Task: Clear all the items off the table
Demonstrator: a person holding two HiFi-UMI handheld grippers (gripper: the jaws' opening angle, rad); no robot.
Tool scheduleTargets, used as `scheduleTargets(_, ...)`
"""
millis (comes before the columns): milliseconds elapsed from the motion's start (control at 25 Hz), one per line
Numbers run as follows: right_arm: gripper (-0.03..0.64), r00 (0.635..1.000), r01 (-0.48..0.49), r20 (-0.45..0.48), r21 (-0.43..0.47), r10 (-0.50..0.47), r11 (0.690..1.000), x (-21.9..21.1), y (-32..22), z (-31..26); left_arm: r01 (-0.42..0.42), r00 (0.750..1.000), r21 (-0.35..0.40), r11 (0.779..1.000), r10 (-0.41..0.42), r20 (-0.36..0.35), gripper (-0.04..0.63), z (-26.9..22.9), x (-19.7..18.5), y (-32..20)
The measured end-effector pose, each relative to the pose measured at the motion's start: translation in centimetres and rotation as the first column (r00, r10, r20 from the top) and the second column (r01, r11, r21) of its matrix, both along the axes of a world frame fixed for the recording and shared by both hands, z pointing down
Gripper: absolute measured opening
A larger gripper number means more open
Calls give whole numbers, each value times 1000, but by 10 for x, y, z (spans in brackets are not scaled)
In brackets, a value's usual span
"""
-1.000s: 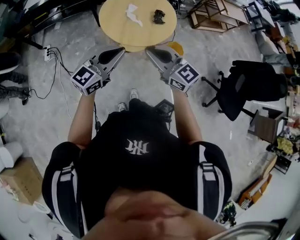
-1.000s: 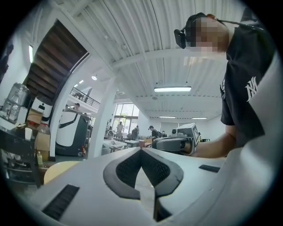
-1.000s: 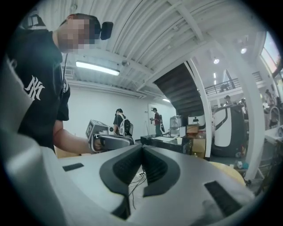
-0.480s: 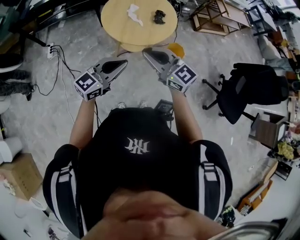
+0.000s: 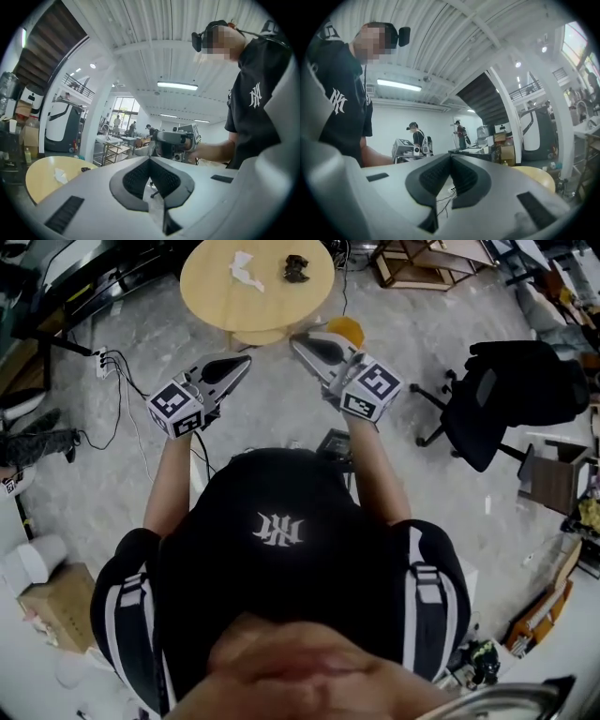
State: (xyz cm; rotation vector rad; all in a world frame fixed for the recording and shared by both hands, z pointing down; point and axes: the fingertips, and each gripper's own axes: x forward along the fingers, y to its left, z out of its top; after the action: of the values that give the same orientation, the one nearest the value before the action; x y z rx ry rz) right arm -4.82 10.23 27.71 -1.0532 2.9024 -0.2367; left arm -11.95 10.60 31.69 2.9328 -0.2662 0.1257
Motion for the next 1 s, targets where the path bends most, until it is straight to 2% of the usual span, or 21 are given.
scheduleTargets(120, 5, 1000, 12, -16, -8, -12, 1000, 21, 5, 4, 8, 1000, -8, 1000, -8, -2, 12, 3, 22, -5)
scheduleTargets(280, 5, 999, 36, 8, -22, -36, 999, 46, 12, 20, -8, 1000, -9, 1000, 8, 10, 12, 5, 59, -5)
scheduleTargets(360, 5, 998, 61, 27, -37, -60, 997, 51, 13, 29, -9, 1000, -9, 1000, 9, 25, 12, 6, 67, -4)
scheduleTargets(440, 5, 995, 89, 38, -44, -88, 995, 53, 10, 36, -6, 1000, -30, 1000, 7, 11, 12, 5, 69, -2)
scheduleTargets(560, 5, 992, 120, 42, -49, -118, 992, 52, -8, 42, 19, 999, -61, 998, -21, -35, 12, 4, 65, -15)
scheduleTargets(720, 5, 988, 150, 43, -77, -147, 986, 42, -40, 60, 78, 997, -44, 996, -77, 32, 12, 25, 51, -47)
scheduleTargets(880, 5, 986, 166, -1, -106, -167, 980, 24, -97, 77, 119, 993, -58, 991, -119, -5, 12, 41, 27, -108)
scheduleTargets(1000, 5, 991, 131, -27, -102, -135, 986, 6, -162, 82, 120, 993, -63, 991, -121, -5, 12, 56, 1, -175)
